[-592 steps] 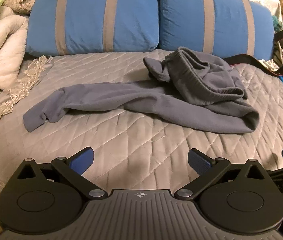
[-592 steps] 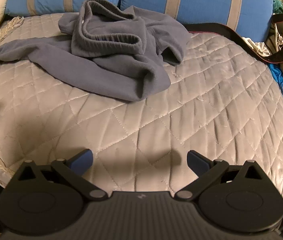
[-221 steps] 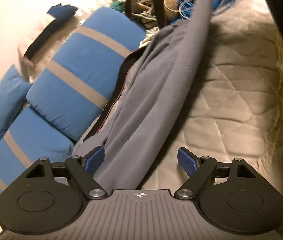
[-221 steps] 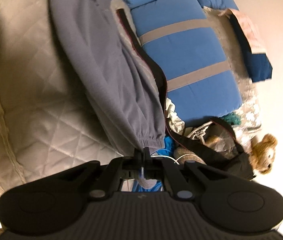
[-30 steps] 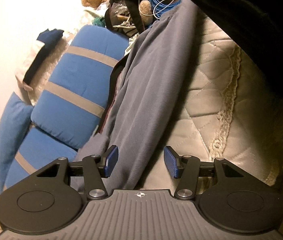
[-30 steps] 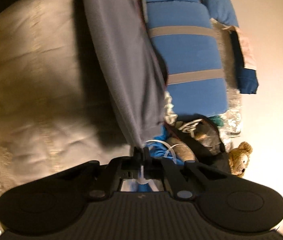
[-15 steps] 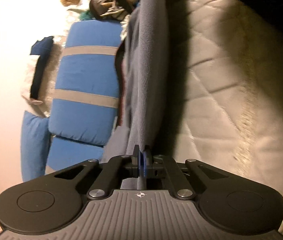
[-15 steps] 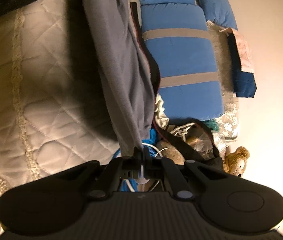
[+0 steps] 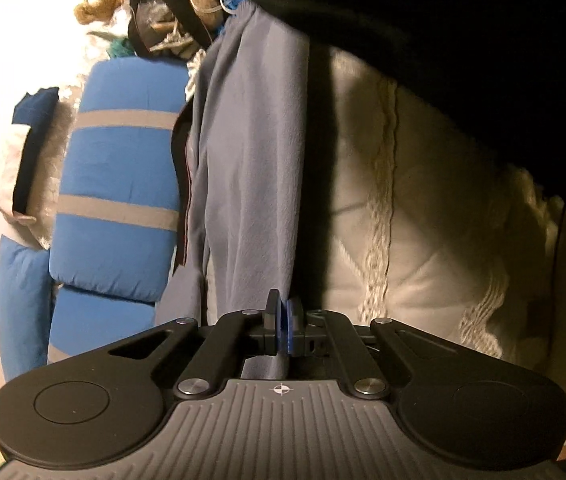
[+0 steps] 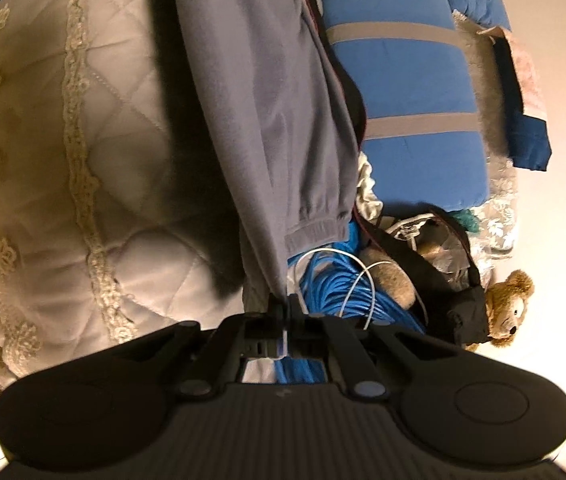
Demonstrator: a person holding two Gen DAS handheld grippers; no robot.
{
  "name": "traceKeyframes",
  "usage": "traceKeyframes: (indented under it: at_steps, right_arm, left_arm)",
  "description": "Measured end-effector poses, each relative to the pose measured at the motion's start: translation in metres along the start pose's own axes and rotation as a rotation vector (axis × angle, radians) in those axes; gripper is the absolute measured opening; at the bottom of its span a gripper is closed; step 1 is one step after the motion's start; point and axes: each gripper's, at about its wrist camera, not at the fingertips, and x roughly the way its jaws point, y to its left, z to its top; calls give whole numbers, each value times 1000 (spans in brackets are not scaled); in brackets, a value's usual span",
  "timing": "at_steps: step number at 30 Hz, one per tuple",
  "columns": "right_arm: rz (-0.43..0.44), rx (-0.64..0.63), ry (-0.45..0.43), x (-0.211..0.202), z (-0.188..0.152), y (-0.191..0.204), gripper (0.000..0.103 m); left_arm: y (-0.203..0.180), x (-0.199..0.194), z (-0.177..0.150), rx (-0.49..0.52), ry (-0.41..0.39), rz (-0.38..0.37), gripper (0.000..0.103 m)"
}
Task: Fold clothes
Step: 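Grasp the cuff with the right tool while the left tool grasps the pant leg, then lay the pant leg down and open both tools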
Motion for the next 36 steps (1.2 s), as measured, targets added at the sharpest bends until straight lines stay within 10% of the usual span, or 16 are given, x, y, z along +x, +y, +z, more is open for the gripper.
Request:
traceKeyframes:
  at_steps: [16,20,22,25,36]
  right_arm:
    - [49,1,29,2,-1,9,3]
    - [104,67,14,-1,5,-2,53]
    - [148,94,-11,-6,8,-12,75]
    - [225,156,-32,-11,17,-32,85]
    - [332,361,-152,6,80,-110,103]
  left_arm:
    - [26,4,-75,-67,151,-2,4]
    - [36,1,-95,-97,181,1,15]
    - [43,-2,-104,-123,182,0,53]
    - [56,-11,-115,-183,151,-16,74]
    - [114,-8,-182,-317,190,-20,77]
